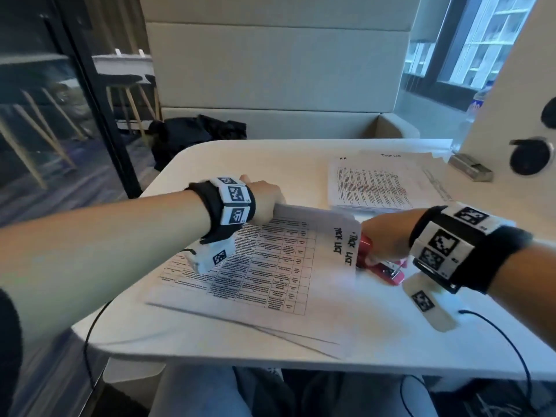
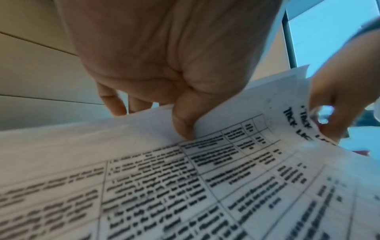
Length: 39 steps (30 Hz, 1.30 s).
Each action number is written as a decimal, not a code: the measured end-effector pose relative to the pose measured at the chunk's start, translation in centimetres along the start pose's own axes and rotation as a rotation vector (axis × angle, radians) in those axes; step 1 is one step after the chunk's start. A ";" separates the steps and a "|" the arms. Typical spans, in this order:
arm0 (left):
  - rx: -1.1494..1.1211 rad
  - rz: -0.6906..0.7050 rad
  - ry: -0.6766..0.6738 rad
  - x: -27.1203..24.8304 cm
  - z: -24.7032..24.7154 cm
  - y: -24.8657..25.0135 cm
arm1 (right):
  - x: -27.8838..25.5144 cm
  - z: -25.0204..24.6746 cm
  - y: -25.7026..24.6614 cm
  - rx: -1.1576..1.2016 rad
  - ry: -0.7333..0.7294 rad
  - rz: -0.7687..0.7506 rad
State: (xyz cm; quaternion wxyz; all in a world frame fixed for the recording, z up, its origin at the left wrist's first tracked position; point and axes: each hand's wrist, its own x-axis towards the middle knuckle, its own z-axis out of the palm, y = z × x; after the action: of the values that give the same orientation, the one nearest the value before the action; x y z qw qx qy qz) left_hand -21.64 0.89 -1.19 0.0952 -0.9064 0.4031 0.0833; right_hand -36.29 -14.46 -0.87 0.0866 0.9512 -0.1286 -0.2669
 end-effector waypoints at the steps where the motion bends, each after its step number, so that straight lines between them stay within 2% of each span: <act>1: 0.032 -0.004 0.021 0.2 0.5 0.3 | 0.1 0.1 0.4 -0.009 0.007 0.015; 3: 0.073 0.020 0.111 0.6 1.6 0.5 | 0.5 0.3 1.6 -0.001 0.037 0.057; 5: 0.053 0.122 0.122 0.1 2.3 1.4 | 0.5 0.2 2.9 0.102 0.110 0.090; 8: 0.020 0.309 0.005 -0.9 2.9 3.2 | 0.0 -0.6 4.3 0.361 0.340 0.116; 10: 0.008 0.306 -0.101 -1.1 3.5 4.3 | -0.3 -1.4 4.6 0.497 0.522 0.114; 12: 0.015 0.306 -0.130 -0.8 3.9 4.8 | -0.9 -2.0 4.2 0.573 0.623 0.080; 13: 0.027 0.326 -0.154 -0.7 3.9 5.1 | -1.3 -2.1 3.9 0.587 0.622 0.047; 15: 0.046 0.386 -0.194 -0.5 3.8 5.5 | -2.2 -1.8 3.0 0.566 0.530 -0.041; 19: -0.013 0.479 -0.138 -0.7 4.0 5.7 | -2.6 0.4 1.7 0.367 0.297 -0.142; 22: -0.020 0.429 -0.200 -1.1 4.1 5.6 | -2.2 2.1 1.5 0.300 0.218 -0.153; 27: 0.057 0.363 -0.272 -1.1 4.5 5.8 | -1.9 3.9 1.1 0.189 0.157 -0.217; 31: 0.042 0.345 -0.280 -1.1 4.5 5.9 | -1.6 4.7 0.3 0.198 0.231 -0.294; 39: 0.075 0.324 -0.302 -1.1 4.6 6.2 | -1.5 5.0 0.3 0.148 0.176 -0.316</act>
State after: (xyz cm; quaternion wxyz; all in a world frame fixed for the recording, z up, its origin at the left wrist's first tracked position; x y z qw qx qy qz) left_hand -27.33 -1.34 -6.03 0.1734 -0.8029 0.5273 0.2171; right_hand -40.25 -14.80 -4.24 -0.0155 0.9829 0.0111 -0.1829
